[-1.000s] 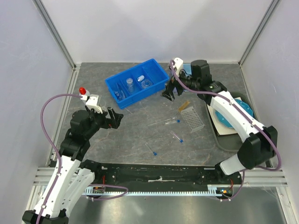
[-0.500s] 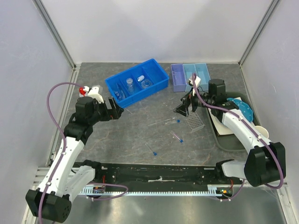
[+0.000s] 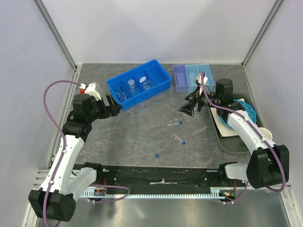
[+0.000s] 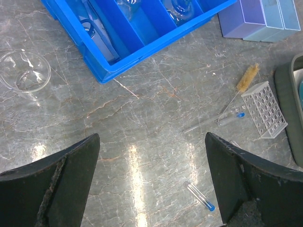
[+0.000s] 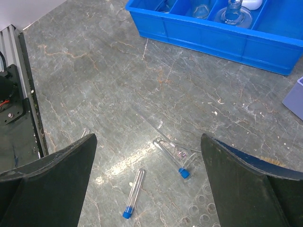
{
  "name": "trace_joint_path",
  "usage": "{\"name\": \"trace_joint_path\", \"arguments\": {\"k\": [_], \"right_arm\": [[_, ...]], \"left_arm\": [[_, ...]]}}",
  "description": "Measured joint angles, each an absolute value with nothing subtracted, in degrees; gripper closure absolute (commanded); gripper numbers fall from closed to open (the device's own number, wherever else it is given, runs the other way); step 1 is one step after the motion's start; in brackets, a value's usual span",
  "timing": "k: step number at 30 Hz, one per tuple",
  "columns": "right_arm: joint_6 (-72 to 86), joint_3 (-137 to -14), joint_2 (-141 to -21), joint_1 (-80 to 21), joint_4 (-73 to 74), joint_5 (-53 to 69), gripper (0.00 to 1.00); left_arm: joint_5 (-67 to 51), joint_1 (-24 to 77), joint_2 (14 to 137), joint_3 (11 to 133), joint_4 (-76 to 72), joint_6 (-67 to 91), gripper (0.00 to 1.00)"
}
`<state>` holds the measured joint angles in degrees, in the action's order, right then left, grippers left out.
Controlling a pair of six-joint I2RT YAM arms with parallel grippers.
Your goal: Organize the chemistry lab equipment
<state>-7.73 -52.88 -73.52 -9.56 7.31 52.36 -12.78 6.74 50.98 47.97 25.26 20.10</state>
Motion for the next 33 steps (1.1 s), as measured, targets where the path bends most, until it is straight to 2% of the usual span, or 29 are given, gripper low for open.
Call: {"name": "trace_joint_path", "arguments": {"k": [18, 21, 27, 33], "right_arm": [[-8.7, -52.9, -73.5, -9.2, 7.4, 52.7, 0.02], [-8.9, -52.9, -73.5, -9.2, 7.7, 52.7, 0.02], [-10.2, -52.9, -73.6, -9.2, 8.7, 52.6, 0.02], [-11.6, -52.9, -73.6, -9.2, 10.3, 52.5, 0.02]], "left_arm": [[-14.4, 3.9, 53.2, 48.0, 25.2, 18.0, 0.04], [-16.4, 0.5, 56.1, 48.8, 25.1, 17.3, 0.1], [-23.1, -9.3, 64.9, 51.2, 23.5, 17.3, 0.12], [-25.6, -11.6, 69.2, 52.0, 23.0, 17.3, 0.16]]}}
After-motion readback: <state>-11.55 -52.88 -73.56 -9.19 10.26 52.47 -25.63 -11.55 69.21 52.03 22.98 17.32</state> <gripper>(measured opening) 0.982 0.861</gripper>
